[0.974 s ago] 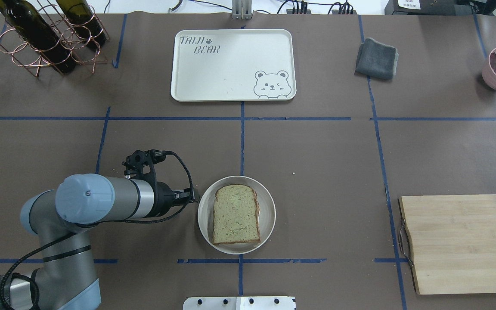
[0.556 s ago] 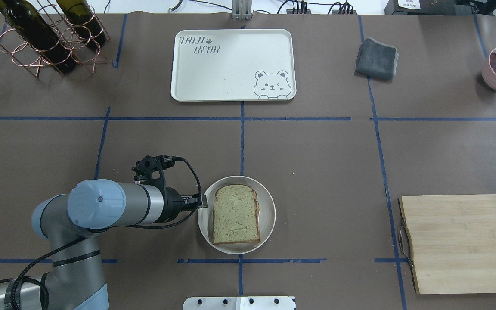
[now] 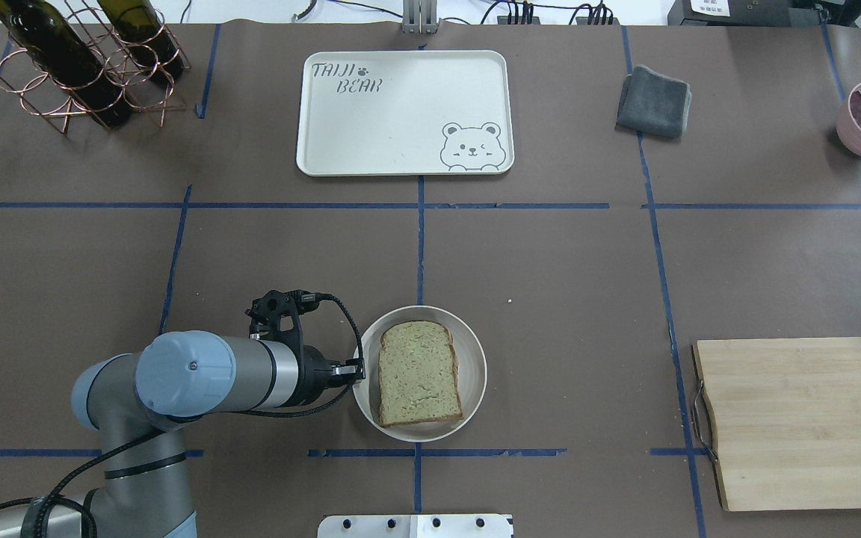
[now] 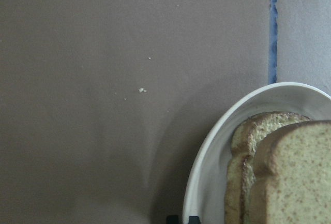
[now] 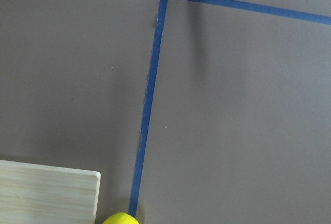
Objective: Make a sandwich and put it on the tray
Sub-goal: 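Reach the left gripper to the plate rim and grasp it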
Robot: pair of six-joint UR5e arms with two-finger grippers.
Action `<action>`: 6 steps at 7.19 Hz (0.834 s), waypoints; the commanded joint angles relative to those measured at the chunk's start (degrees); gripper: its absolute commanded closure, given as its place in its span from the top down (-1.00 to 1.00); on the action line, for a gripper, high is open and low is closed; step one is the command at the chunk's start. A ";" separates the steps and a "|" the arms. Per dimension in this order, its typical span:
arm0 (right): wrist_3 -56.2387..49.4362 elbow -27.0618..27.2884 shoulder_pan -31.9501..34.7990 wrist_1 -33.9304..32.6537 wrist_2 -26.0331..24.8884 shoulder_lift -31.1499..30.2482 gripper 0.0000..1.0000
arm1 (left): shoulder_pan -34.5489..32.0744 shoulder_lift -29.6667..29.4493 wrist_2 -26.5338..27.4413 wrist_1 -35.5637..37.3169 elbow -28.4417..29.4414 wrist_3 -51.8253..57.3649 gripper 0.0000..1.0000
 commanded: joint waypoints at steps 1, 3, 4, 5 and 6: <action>-0.09 -0.15 0.00 0.00 0.00 0.00 1.00 | 0.12 -0.18 -0.05 0.00 0.07 0.07 -0.64; 0.00 -0.15 0.00 0.09 0.00 -0.09 1.00 | 0.12 -0.44 -0.14 0.00 -0.28 0.16 -1.00; 0.00 -0.33 0.00 0.09 0.00 -0.09 1.00 | -0.05 -0.10 -0.66 0.00 -1.15 0.42 -1.00; 0.00 -0.59 0.00 0.00 0.00 -0.18 1.00 | -0.49 -0.35 -0.93 0.09 -2.20 2.43 -1.00; 0.00 -1.29 0.00 0.00 0.00 -0.26 1.00 | -2.76 -0.44 -1.28 0.35 -2.13 4.71 -1.00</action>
